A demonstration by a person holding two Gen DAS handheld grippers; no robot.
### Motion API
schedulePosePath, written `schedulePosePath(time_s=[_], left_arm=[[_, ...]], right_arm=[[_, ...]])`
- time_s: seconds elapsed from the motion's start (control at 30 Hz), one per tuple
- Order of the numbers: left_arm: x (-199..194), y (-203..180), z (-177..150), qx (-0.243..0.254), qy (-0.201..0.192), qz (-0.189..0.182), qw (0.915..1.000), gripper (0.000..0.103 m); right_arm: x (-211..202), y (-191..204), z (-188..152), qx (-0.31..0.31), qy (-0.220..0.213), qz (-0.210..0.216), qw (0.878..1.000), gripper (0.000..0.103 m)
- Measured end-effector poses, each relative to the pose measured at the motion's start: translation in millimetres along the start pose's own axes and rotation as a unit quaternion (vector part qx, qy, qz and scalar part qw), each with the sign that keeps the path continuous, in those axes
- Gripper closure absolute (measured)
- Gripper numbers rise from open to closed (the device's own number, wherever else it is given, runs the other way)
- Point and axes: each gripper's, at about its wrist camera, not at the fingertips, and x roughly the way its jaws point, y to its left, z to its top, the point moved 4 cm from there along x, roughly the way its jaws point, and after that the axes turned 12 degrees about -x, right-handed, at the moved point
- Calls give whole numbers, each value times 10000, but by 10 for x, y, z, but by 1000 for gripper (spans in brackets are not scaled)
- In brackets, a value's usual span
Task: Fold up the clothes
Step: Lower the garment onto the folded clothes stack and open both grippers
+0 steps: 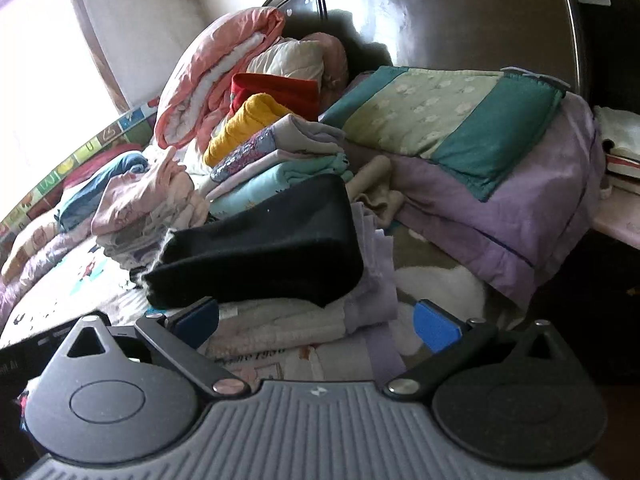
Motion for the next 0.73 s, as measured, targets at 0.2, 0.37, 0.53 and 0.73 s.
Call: schedulePosePath(time_s=[0.2, 0.37, 0.53, 0.73], left_arm=[[-41, 32, -61, -26, 95, 38, 9999, 0], [-91, 26, -96, 28, 131, 22, 9999, 0], [-113, 23, -130, 58, 169, 32, 9998, 0], [-126, 25, -172, 73, 231, 70, 9997, 0]], right_arm=[[-94, 70, -40, -120, 70, -56, 9999, 0], [-137, 127, -68, -171, 105, -84, 9998, 0], [-174, 176, -77, -221, 122, -113, 9996, 0], [-223, 216, -74, -278, 123, -133, 9995, 0]])
